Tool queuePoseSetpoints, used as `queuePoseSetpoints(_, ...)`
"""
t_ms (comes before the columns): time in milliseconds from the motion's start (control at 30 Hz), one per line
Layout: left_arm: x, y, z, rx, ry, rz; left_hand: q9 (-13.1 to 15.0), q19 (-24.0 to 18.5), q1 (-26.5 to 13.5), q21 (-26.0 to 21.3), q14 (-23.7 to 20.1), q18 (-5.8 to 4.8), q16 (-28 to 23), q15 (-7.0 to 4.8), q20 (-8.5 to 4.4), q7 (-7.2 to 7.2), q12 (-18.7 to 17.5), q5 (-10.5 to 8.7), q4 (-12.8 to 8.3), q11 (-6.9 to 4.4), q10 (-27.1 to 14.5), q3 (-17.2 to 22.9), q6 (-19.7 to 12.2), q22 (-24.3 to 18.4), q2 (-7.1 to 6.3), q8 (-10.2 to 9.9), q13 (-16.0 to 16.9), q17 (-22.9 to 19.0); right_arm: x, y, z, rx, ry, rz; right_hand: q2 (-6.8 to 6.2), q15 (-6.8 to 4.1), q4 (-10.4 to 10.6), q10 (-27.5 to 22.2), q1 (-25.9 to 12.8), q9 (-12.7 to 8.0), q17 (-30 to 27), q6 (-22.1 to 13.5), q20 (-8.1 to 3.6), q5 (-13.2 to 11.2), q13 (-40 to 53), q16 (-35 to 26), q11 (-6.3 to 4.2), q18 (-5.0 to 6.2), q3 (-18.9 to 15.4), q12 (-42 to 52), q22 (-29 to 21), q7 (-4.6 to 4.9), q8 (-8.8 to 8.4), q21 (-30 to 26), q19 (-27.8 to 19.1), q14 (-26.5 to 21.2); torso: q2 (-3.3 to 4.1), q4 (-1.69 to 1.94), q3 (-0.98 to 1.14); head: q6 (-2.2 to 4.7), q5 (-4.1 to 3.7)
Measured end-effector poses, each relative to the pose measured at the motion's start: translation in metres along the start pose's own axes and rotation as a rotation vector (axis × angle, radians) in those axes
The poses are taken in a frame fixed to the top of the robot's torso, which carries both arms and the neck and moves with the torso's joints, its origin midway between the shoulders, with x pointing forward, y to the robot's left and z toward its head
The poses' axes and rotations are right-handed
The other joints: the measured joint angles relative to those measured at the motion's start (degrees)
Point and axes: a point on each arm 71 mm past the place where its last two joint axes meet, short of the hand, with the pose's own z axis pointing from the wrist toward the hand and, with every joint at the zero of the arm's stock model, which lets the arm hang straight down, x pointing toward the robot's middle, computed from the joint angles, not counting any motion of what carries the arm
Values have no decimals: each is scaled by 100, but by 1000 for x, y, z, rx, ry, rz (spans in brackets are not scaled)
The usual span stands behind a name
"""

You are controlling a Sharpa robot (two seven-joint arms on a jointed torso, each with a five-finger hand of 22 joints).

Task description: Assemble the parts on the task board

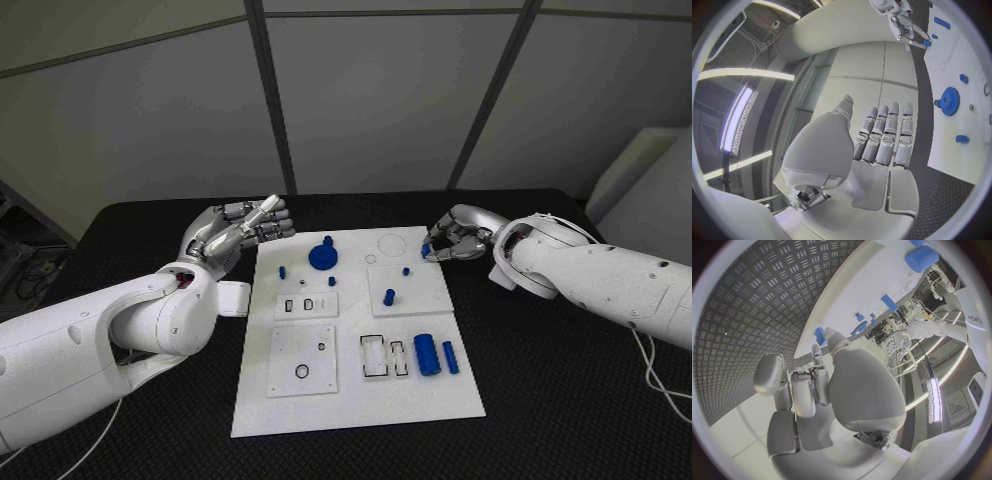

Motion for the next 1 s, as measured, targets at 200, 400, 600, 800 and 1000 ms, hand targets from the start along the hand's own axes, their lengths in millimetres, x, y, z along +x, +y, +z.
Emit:
queuePoseSetpoints(200,0,0,0,0,0,0,0,0,0,0,0,0,0,0,0,0,0,0,0,0,0,0,0,0,0,0,0,0,2,0,2,5,7,-3,22,0,0,0,22,5,1,43,0,0,0,0,0,0,0,23,7,-6,2,0,0,0,0,1,-1,-9,-3)
queuePoseSetpoints(400,0,0,0,-1,0,1,0,0,0,0,0,0,0,0,0,1,0,0,0,0,0,0,0,0,0,0,0,0,5,1,4,6,14,-7,22,0,0,0,22,5,5,43,0,0,0,0,0,0,0,23,14,-6,2,0,0,0,0,1,-1,-18,-1)
queuePoseSetpoints(600,0,0,0,-1,-1,1,0,0,0,0,0,0,0,0,0,1,0,0,0,0,0,0,0,0,0,0,0,0,6,2,5,7,17,-13,22,0,0,0,22,4,4,42,0,0,0,0,0,0,0,23,13,-6,2,0,0,0,0,2,-2,-19,1)
queuePoseSetpoints(800,-1,0,0,-2,-1,2,0,0,0,0,15,0,0,-15,0,1,0,0,0,0,0,0,0,-5,0,0,0,0,7,2,6,11,17,-19,54,0,0,0,-10,4,3,43,0,0,0,0,0,0,0,23,26,-6,2,0,0,0,-1,2,-2,-23,3)
queuePoseSetpoints(1000,-1,1,0,-3,-1,2,0,0,0,0,15,0,0,-15,0,0,0,0,0,0,0,0,0,-5,0,0,0,0,7,1,6,16,14,-23,229,-76,-53,-6,46,31,3,384,-33,-66,0,0,-125,0,53,59,74,-105,157,8,33,-10,-1,2,-2,-26,4)
